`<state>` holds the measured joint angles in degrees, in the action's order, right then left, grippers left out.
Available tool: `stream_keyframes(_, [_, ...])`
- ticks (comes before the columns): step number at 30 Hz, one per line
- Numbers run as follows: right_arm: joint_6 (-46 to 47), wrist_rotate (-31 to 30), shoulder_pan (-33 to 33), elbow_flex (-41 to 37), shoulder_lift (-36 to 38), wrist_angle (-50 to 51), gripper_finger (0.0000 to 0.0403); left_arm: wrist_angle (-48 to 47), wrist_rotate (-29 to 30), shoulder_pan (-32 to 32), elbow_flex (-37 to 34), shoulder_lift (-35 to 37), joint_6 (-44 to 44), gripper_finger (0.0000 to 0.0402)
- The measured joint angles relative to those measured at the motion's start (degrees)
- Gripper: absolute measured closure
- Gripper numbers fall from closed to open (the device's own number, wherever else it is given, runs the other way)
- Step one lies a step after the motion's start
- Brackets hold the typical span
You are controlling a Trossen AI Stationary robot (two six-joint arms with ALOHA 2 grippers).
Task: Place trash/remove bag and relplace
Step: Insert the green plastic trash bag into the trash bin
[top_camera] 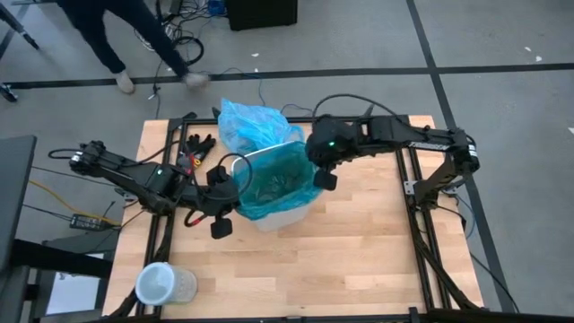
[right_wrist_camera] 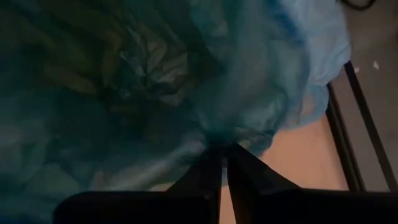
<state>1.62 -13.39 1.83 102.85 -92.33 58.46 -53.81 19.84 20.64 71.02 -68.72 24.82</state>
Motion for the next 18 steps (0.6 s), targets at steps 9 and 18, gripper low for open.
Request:
stream_keyframes(9, [2.41, -3.37, 0.11, 2.36, 8.41, -1.92, 0.036, 0.43, -0.04, 0.0, 0.0, -0.3, -0.16, 0.0394])
stream_keyframes(18, [9.49, 5.79, -5.79, 2.36, 9.35, -1.42, 0.0362, 1.28, 0.09, 0.0, 0.0, -0.21, -0.26, 0.0394])
